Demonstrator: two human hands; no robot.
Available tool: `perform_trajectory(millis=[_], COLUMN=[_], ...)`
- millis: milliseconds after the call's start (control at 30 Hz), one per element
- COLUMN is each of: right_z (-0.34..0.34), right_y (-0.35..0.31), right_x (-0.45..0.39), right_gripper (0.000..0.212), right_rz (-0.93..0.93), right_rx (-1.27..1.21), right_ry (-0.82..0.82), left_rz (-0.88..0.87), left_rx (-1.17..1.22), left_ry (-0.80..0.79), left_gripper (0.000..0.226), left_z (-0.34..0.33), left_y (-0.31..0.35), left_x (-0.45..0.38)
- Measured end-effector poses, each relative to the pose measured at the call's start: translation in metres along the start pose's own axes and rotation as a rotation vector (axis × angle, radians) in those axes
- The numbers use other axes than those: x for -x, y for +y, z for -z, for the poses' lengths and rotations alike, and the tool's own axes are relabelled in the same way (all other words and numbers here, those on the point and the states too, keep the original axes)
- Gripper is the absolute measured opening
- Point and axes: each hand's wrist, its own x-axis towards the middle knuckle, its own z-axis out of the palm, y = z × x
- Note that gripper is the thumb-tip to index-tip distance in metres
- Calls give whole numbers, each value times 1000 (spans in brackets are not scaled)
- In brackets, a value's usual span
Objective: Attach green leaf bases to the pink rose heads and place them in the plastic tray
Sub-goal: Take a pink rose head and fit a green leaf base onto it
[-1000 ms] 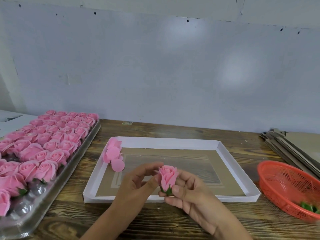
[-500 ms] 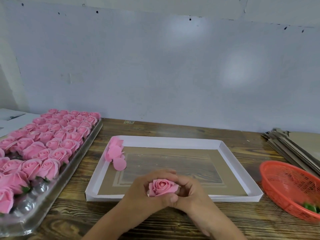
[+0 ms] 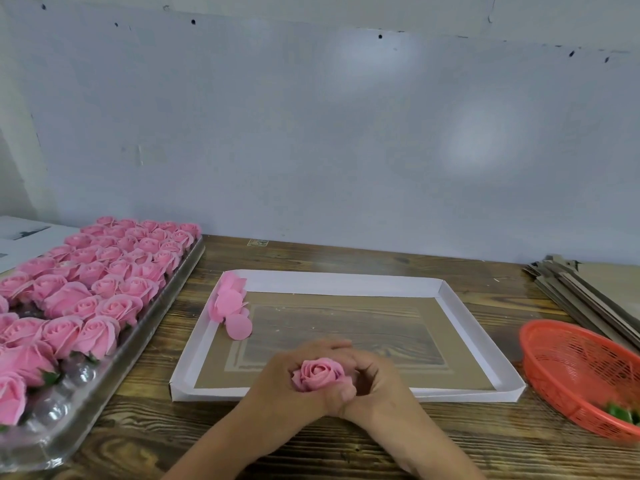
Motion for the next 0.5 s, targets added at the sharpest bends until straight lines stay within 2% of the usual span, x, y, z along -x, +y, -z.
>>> perform_trajectory(millis=[100, 200, 300, 367, 500], right_z=[0, -1, -8, -12, -14], right_y=[-1, -1, 1, 3, 6], right_x=[-1, -3, -4, -3, -2], right_gripper=[40, 41, 41, 40, 36], right_rz=[8, 5, 24, 25, 20], right_rx=[-37, -12, 67, 83, 75], right_ry=[79, 208, 241, 219, 173], left_rz=[33, -18, -95, -102, -24], left_rx=[9, 83, 182, 168, 132], left_ry=[11, 141, 225, 259, 189], left_gripper=[61, 68, 48, 33, 8], left_z=[-1, -2, -4, -6, -9], left_y=[1, 1, 4, 5, 1], left_x=[1, 1, 0, -1, -2])
